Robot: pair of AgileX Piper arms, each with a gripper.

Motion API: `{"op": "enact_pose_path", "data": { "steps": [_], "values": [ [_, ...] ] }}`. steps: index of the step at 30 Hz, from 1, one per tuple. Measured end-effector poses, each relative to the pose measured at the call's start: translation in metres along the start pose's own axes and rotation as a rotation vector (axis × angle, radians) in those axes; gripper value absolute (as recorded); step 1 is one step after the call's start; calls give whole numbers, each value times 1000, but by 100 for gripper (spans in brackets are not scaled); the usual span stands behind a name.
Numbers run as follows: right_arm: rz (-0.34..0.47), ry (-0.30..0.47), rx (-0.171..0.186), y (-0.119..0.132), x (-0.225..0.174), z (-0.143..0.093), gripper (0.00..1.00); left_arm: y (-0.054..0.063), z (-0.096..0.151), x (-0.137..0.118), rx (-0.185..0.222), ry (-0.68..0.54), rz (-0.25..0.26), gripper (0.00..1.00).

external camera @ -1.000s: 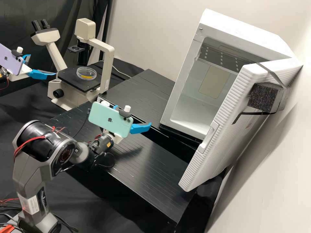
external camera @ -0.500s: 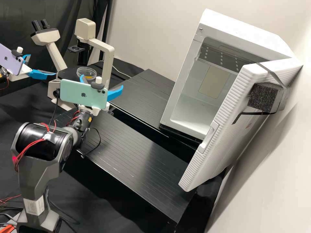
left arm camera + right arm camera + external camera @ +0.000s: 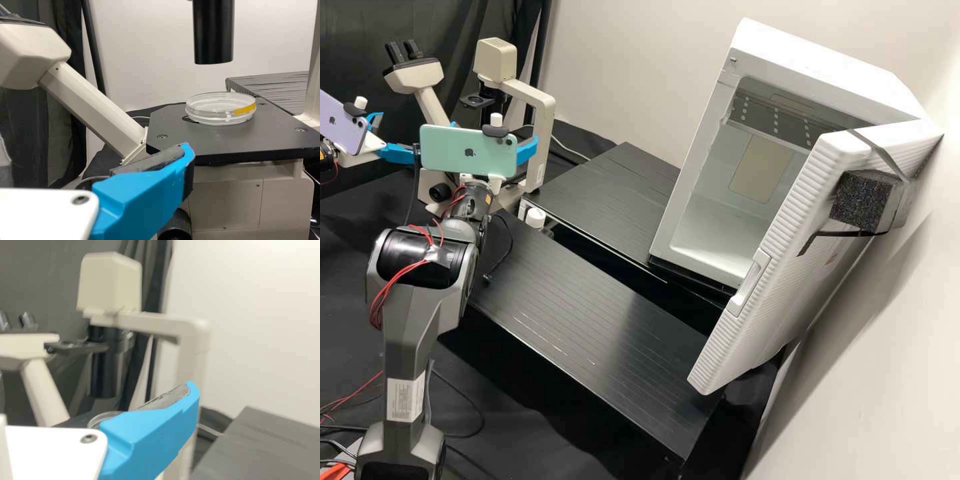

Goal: Move the petri dish to the bench.

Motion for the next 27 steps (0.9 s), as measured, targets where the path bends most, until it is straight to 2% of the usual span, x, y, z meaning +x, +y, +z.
{"op": "enact_pose_path", "data": {
  "steps": [5, 11, 19, 24, 27],
  "values": [
    [-101, -49, 1, -24, 26, 5, 100, 0, 0, 0, 0, 0, 0, 100],
    [-158, -98, 11, -38, 49, 12, 100, 0, 0, 0, 0, 0, 0, 100],
    [-145, -122, 45, -40, 79, 15, 100, 0, 0, 0, 0, 0, 0, 100],
    [-121, -140, 12, -39, 95, 17, 100, 0, 0, 0, 0, 0, 0, 100],
    [-91, -157, 18, -40, 105, 18, 100, 0, 0, 0, 0, 0, 0, 100]
  ]
}}
